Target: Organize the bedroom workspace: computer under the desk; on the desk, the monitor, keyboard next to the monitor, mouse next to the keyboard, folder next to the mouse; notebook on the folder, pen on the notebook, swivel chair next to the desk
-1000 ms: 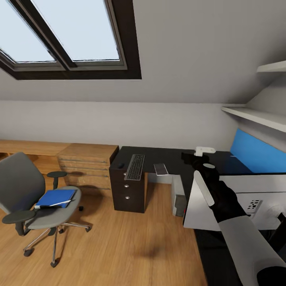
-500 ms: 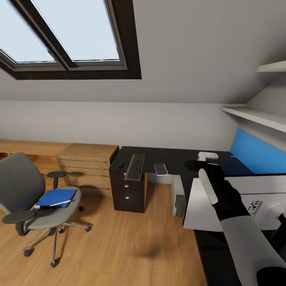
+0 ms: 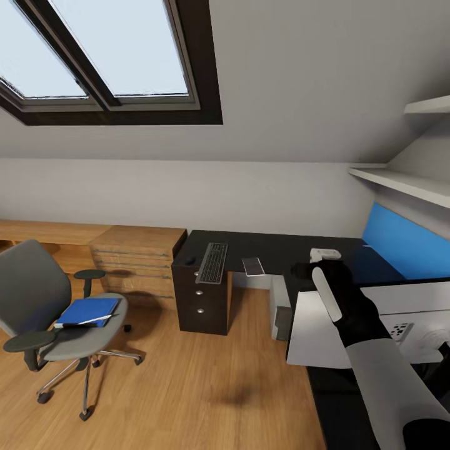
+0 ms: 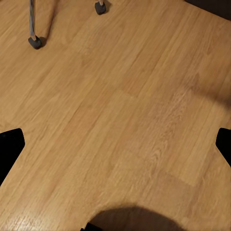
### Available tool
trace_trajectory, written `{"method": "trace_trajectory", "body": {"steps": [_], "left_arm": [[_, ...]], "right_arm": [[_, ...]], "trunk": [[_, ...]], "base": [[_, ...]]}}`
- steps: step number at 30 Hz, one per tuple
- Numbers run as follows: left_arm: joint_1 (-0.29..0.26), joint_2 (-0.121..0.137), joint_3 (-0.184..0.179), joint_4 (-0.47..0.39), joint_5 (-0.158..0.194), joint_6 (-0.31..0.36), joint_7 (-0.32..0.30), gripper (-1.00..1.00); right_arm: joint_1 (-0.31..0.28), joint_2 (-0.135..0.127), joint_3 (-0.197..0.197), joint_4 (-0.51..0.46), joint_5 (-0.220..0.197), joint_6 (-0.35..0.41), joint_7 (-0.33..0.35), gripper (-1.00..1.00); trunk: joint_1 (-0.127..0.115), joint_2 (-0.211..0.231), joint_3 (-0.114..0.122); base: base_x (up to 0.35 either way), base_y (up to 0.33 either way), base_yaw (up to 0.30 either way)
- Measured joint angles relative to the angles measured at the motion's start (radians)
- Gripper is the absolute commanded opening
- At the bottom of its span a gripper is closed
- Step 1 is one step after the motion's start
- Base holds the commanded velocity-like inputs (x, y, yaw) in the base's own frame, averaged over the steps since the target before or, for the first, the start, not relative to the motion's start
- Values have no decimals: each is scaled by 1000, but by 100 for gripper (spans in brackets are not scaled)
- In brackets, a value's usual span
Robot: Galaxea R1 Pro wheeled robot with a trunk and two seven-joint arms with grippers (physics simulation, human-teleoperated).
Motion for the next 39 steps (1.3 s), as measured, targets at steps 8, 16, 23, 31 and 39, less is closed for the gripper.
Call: {"method": "trace_trajectory", "body": {"steps": [8,16,23,31,39], "left_arm": [[0,0,0,0,0,0,0,100],[0,0,0,0,0,0,0,100],[0,0,0,0,0,0,0,100],[0,0,0,0,0,0,0,100],[0,0,0,0,0,0,0,100]], "right_arm": [[0,1,0,5,0,0,1,100],[0,1,1,-2,0,-4,2,100],[0,1,2,-3,-1,-5,2,100],[0,1,3,-3,-1,-5,1,100],[0,1,6,-4,4,-5,2,100]], "trunk": [[0,0,0],[0,0,0],[0,0,0],[0,0,0],[0,0,0]], "base": [[0,0,0],[-4,0,0],[-161,0,0],[-111,0,0],[-153,0,0]]}}
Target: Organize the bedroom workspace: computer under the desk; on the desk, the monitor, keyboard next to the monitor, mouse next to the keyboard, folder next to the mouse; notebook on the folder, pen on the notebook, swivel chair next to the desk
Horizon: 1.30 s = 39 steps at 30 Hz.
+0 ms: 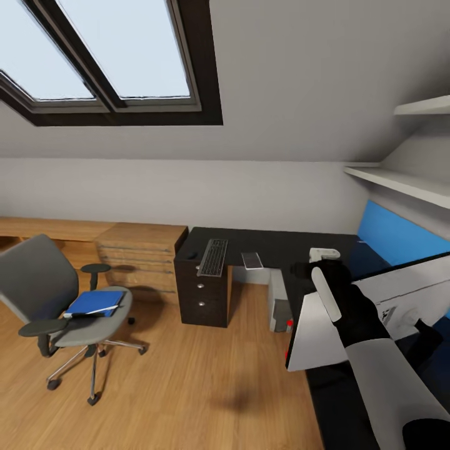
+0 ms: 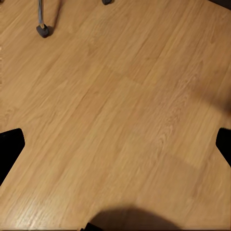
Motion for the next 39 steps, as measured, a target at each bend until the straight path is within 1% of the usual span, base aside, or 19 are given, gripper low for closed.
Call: {"method": "trace_trajectory", "body": {"steps": [11,16,18,22,27,39], "left_arm": [[0,0,0,0,1,0,0,100],[0,0,0,0,1,-1,0,100],[0,0,0,0,0,-1,0,100],[0,1,4,0,5,-2,7,100],[0,2,5,0,7,-2,9,100],[0,2,5,0,8,-2,12,100]], "right_arm": [[0,1,2,-3,-4,-5,2,100],[0,2,0,-57,-6,-9,5,100],[0,5,-1,-66,-8,-21,6,100],[0,10,-2,-72,-9,-41,6,100],[1,11,-1,-72,-9,-43,6,100],[1,11,1,-69,-5,-36,1,100]], "trunk": [[0,0,0],[0,0,0],[0,0,0],[-16,28,12],[-35,63,28],[-35,63,28]], "base": [[-33,0,0],[-1,0,0],[0,0,0],[0,0,0],[0,0,0],[0,0,0]]}}
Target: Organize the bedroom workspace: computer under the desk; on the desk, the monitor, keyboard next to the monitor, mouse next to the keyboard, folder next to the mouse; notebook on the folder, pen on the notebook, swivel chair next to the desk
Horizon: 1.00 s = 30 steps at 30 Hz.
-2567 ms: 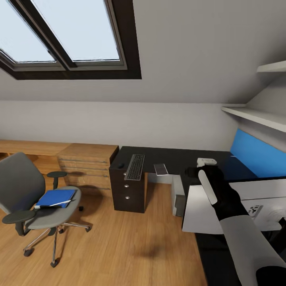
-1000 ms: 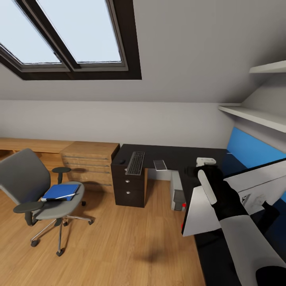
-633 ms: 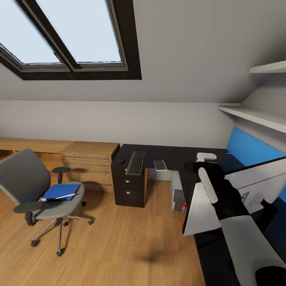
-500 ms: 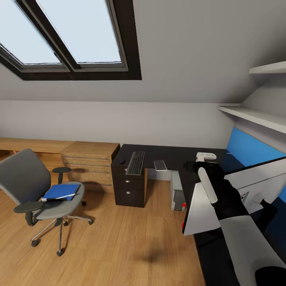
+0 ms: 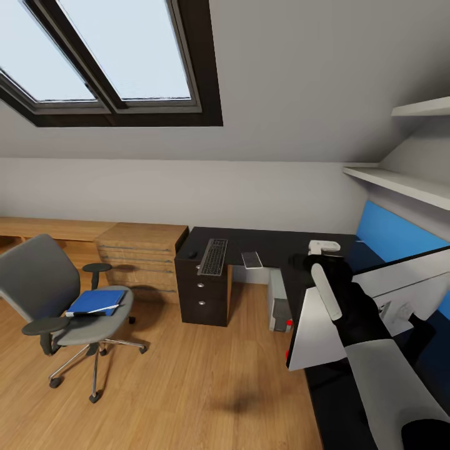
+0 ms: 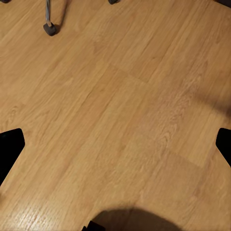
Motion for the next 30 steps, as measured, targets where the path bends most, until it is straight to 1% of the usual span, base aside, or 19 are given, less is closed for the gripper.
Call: {"method": "trace_trajectory", "body": {"steps": [3,5,8,17,22,25,28,30], "left_arm": [[0,0,0,0,0,0,0,100],[0,0,0,0,0,0,0,100],[0,-1,0,0,0,1,1,100],[0,-1,-3,0,-6,0,-5,100],[0,-1,-2,0,-6,0,-6,100],[0,0,-2,0,-6,0,-6,100],[0,0,-2,0,-6,0,-6,100],[0,0,-2,0,-6,0,-6,100]], "right_arm": [[-1,0,4,1,2,15,-1,100],[-1,0,6,1,4,55,-2,100],[-1,0,7,2,5,78,-2,100],[-1,1,7,2,6,90,-3,100],[-1,2,7,4,5,90,-19,100],[-1,3,7,5,4,88,-31,100],[-1,15,7,5,4,88,-39,100],[-1,19,7,5,5,88,-49,100]], "trunk": [[0,0,0],[0,0,0],[0,0,0],[0,0,0],[0,0,0],[0,0,0],[0,0,0],[1,0,0]], "base": [[0,0,0],[0,0,0],[0,0,0],[-1,0,0],[-201,-20,0],[-86,-23,0],[-202,-5,0],[-276,-1,0]]}}
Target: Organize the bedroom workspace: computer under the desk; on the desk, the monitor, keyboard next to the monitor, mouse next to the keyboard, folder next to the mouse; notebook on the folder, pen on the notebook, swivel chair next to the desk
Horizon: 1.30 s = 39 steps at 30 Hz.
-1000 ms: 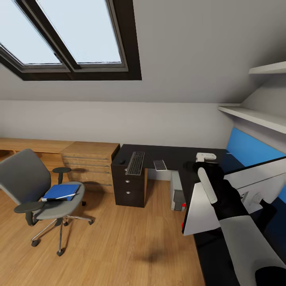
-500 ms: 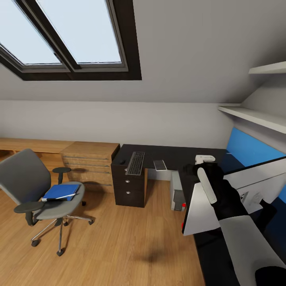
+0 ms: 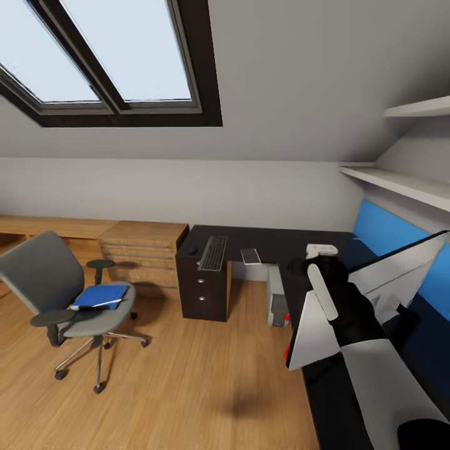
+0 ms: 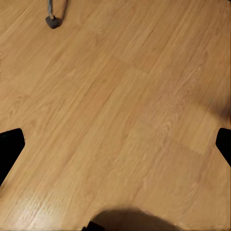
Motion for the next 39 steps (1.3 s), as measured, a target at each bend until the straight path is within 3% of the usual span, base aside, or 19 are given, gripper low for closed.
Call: {"method": "trace_trajectory", "body": {"steps": [32,36,39], "left_arm": [[0,0,2,0,5,1,3,100],[0,-1,1,0,5,1,1,100],[0,-2,-1,3,5,1,0,100]], "right_arm": [[1,7,4,-4,0,-6,-10,100],[17,5,2,-126,1,-30,-9,100],[77,3,1,-231,0,-67,-10,100]], "trunk": [[0,0,0],[-1,0,0],[-1,0,0]], "base": [[-157,0,0],[-7,0,0],[-1,0,0]]}}
